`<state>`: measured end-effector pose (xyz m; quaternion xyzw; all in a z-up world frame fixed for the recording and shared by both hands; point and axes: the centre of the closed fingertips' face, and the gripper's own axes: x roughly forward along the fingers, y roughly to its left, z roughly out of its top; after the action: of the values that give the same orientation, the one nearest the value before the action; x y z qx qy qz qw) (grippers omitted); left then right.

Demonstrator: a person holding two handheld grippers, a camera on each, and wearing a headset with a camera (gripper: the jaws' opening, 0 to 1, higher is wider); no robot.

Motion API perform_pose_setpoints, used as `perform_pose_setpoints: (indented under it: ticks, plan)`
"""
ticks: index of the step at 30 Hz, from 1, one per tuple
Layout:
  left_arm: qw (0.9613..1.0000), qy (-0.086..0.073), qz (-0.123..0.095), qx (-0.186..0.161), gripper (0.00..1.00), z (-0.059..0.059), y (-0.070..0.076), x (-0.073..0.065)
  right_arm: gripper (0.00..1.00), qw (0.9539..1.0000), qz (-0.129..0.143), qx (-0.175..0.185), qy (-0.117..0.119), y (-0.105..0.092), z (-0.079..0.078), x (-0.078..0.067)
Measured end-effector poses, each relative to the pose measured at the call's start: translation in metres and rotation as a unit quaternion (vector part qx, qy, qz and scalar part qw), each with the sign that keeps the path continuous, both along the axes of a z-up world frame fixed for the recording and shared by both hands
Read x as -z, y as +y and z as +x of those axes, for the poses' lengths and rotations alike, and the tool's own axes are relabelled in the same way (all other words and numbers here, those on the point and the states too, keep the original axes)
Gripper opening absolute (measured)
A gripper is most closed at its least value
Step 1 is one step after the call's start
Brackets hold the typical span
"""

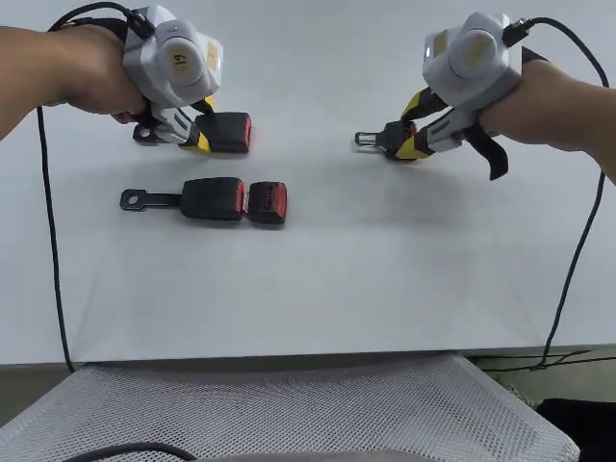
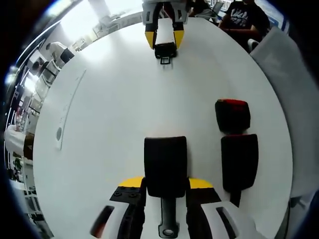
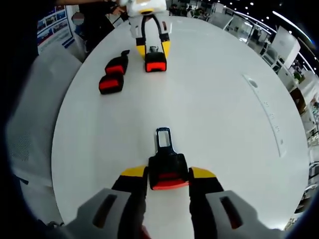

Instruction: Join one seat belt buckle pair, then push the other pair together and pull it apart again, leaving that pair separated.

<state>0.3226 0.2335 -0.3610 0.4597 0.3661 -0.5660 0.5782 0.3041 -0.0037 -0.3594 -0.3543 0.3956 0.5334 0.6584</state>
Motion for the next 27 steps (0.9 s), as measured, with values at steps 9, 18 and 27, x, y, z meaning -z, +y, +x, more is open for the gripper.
perform_pose_setpoints:
  ticks: [9, 18, 27]
  plan:
    - [0.9999, -0.005, 0.002, 0.01, 0.32, -0.001, 0.002, 0.003, 0.32, 0.9999, -0.003, -0.015, -0.007, -0.001, 0.0, 0.006]
    - [0.9999, -0.005, -0.008, 0.007, 0.31, -0.004, 0.001, 0.002, 0.32, 0.9999, -0.003, -0.014, -0.009, -0.001, 0.001, 0.007]
    - [1.0, -0.005, -0.005, 0.004, 0.31, -0.001, 0.003, 0.005, 0.32, 0.9995, -0.003, -0.027, -0.019, 0.023, -0.002, 0.009]
